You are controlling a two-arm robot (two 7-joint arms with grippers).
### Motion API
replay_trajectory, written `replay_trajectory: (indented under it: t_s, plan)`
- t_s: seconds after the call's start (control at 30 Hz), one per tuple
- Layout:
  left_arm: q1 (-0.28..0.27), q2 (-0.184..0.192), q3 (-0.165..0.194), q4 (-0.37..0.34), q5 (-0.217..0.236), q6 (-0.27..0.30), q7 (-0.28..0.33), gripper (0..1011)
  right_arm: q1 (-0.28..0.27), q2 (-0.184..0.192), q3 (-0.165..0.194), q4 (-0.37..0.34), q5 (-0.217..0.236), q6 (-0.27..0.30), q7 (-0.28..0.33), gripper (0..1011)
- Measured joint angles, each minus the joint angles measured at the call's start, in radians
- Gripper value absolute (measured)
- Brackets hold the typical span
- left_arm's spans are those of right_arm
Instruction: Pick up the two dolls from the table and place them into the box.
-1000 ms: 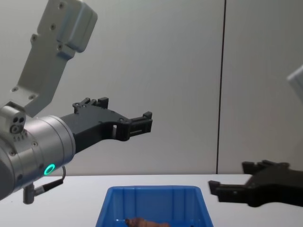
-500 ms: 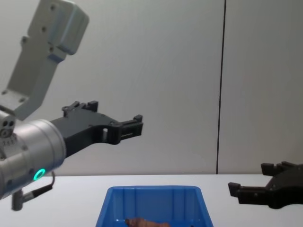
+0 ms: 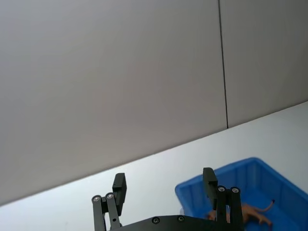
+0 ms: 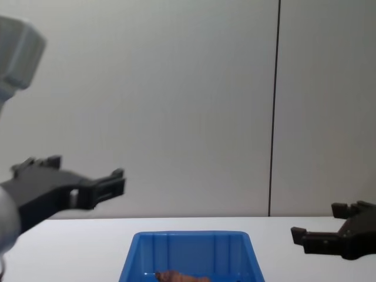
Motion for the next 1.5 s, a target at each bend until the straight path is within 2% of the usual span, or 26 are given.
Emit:
replay_trajectory:
  t_s: [0.27,0.5,0.73,0.93,1.5]
  plan:
    - [0.097,0.057,-0.01,-0.051,-0.071,-0.006,0.087,1004,-0.001,0.003,0.002,0.0,0.001,-0.001,0.0,1001]
    - [0.148,0.086,-0.017,-0.059,-0.124,-0.012,0.098,1004,-0.002,0.004,0.002,0.0,0.002,-0.002,0.0,1001]
    - [0.177,0.101,-0.023,-0.034,-0.166,-0.028,0.072,1004,-0.002,0.004,0.003,0.0,0.002,-0.002,0.0,1001]
    - [0.187,0.103,-0.031,0.021,-0.201,-0.043,0.031,1004,-0.002,0.005,0.003,0.0,0.002,-0.002,0.0,1001]
    - [0.147,0.087,-0.06,0.188,-0.204,-0.066,-0.088,1004,-0.002,0.005,0.003,0.0,0.002,-0.002,0.0,1001]
